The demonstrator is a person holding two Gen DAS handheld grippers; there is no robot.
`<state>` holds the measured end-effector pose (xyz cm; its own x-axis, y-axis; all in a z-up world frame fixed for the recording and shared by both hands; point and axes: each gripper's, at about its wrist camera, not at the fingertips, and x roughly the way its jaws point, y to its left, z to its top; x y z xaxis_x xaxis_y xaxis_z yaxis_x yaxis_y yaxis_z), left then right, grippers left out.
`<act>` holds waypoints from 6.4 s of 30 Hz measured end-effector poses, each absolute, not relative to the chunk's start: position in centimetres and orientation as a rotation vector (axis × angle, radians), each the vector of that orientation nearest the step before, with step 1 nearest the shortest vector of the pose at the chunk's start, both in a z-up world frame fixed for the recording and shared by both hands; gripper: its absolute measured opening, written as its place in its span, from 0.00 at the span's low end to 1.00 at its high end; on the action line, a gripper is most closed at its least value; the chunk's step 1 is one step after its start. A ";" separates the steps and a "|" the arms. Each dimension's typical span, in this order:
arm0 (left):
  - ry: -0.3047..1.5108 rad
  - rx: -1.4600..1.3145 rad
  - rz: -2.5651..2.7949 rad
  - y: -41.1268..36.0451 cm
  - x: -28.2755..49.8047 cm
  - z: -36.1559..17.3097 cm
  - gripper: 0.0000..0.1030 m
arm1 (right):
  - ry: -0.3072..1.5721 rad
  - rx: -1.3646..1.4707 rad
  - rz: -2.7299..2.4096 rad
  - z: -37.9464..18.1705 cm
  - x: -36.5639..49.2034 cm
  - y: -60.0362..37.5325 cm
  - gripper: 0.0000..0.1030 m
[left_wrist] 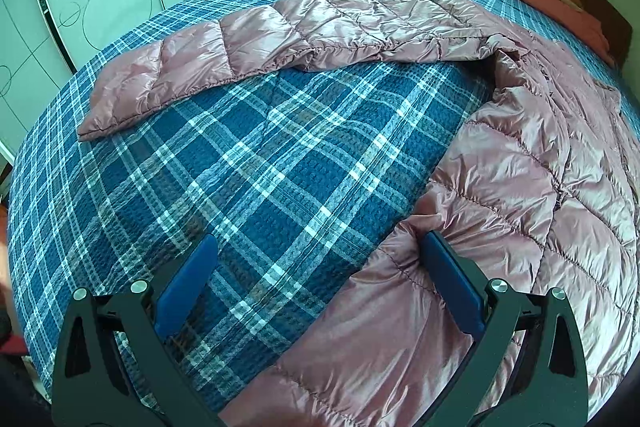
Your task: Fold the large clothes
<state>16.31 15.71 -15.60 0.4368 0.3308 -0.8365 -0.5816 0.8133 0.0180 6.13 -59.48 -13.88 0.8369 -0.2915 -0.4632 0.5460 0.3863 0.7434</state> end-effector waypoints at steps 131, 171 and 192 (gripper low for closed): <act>0.570 -0.799 0.662 39.0 17.4 -12.6 0.13 | 0.734 0.055 -0.087 -10.4 35.3 -25.8 0.77; 0.757 0.102 -0.044 -4.8 36.0 -9.8 0.55 | 0.718 0.077 -0.084 -10.4 35.2 -26.0 0.77; 0.738 -0.039 0.224 13.9 31.8 -8.6 0.61 | 0.838 0.204 0.189 -7.9 37.2 -15.7 0.44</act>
<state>31.85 13.85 -8.62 0.7174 0.1887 -0.6707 -0.2158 0.9755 0.0436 37.19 -15.68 -7.95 0.6540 0.2459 -0.7154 -0.0855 0.9637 0.2531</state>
